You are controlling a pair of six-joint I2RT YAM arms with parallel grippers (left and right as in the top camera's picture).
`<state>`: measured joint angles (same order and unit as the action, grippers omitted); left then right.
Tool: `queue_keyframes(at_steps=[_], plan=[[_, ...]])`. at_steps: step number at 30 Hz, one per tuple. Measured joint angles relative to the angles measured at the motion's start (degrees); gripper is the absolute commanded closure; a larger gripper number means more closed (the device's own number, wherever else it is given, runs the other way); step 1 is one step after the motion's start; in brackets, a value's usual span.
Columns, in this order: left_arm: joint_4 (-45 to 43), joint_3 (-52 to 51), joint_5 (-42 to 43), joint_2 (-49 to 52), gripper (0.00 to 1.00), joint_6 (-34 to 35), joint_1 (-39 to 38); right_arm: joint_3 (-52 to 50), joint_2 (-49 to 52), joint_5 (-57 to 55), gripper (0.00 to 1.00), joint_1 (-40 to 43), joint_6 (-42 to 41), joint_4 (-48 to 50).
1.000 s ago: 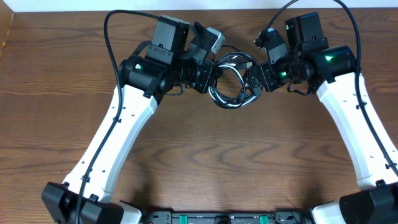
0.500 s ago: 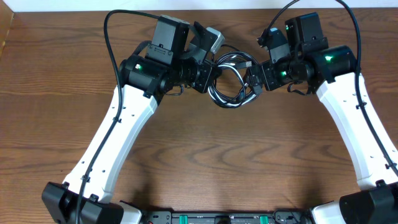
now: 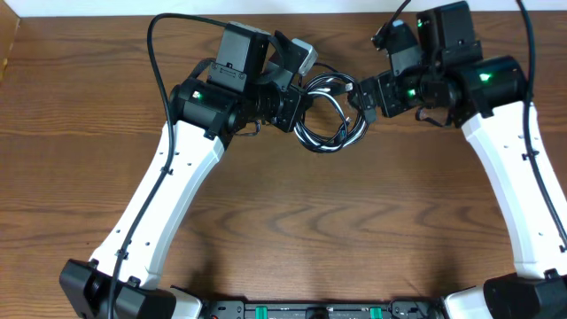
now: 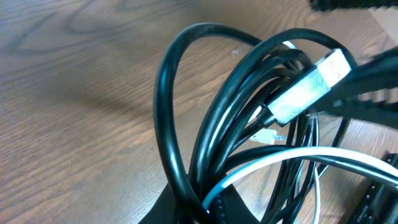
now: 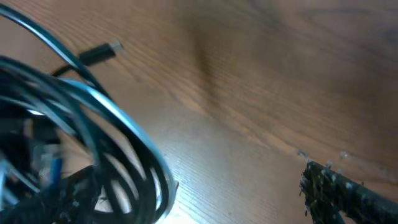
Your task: Untangle cables
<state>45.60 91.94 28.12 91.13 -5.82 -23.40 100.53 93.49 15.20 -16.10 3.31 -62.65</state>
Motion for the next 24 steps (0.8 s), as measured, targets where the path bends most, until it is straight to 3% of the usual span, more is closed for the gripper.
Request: queue_keyframes(at_steps=[15,18,21,24], plan=[[0.6,0.0,-0.2,0.0,0.91,0.0,0.0,1.1,0.0,0.7,0.01,0.0,-0.2,-2.6],[0.6,0.0,-0.2,0.0,0.9,0.0,0.0,1.1,0.0,1.3,0.09,0.0,-0.5,-2.5],[0.7,0.0,-0.2,0.0,0.9,0.0,0.0,1.1,0.0,1.6,0.01,0.0,-0.6,-2.1],[0.7,0.0,-0.2,0.0,0.89,0.0,0.0,1.1,0.0,1.8,0.03,0.0,-0.8,-2.4]])
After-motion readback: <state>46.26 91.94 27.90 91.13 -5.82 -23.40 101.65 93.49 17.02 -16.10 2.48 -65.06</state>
